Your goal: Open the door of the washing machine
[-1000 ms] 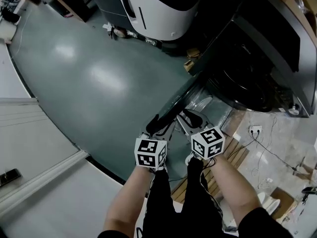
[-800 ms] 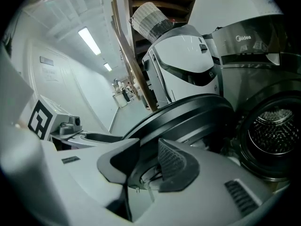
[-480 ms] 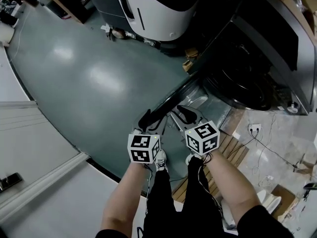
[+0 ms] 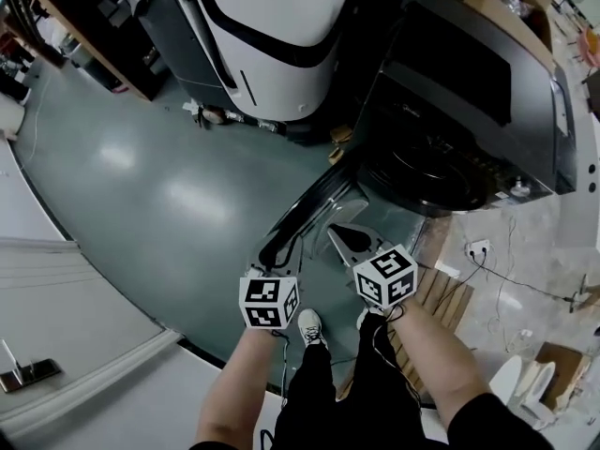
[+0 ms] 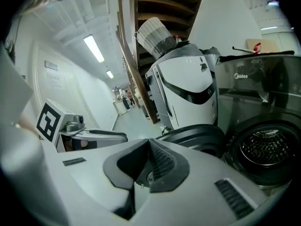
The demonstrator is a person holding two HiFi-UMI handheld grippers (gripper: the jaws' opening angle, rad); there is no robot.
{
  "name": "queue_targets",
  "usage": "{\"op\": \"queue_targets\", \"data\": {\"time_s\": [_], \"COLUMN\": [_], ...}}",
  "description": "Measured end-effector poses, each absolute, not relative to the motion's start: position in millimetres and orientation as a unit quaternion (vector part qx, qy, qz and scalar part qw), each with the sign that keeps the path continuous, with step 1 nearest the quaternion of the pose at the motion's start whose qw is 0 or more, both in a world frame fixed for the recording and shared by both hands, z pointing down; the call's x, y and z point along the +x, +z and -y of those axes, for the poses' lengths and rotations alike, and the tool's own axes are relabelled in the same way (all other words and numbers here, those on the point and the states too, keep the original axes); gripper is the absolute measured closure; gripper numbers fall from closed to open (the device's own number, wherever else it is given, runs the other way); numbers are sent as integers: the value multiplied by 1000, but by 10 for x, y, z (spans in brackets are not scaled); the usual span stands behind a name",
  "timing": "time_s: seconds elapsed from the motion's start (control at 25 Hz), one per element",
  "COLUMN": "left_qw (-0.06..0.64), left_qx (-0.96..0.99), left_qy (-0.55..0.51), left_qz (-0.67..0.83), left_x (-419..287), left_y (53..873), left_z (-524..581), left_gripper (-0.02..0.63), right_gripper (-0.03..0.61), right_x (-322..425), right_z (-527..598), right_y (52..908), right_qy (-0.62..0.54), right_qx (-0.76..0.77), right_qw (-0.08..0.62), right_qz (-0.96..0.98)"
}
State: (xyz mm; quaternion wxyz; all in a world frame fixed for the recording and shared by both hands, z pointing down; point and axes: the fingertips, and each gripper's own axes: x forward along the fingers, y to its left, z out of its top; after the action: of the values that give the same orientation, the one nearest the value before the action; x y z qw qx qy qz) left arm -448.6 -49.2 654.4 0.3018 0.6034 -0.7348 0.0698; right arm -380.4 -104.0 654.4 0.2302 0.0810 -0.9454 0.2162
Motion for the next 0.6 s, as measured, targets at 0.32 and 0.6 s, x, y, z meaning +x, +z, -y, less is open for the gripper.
{"op": "queue_targets", "data": {"time_s": [0.32, 0.6], "left_qw": [242, 202], "left_qx": [657, 720], "left_qy": [82, 71], "left_qz": [709, 660], "left_x": [-4126, -3551], "left_y": [5574, 4897], "left_z": [419, 388], "left_gripper": [594, 595], "right_gripper": [561, 561], "right_x": [-3243, -2393], "right_z": [1074, 1016], "right_y": [5581, 4883], "right_qy": [201, 181], "right_qx": [164, 250], "right_qw": [169, 127], "right_qz": [951, 943]}}
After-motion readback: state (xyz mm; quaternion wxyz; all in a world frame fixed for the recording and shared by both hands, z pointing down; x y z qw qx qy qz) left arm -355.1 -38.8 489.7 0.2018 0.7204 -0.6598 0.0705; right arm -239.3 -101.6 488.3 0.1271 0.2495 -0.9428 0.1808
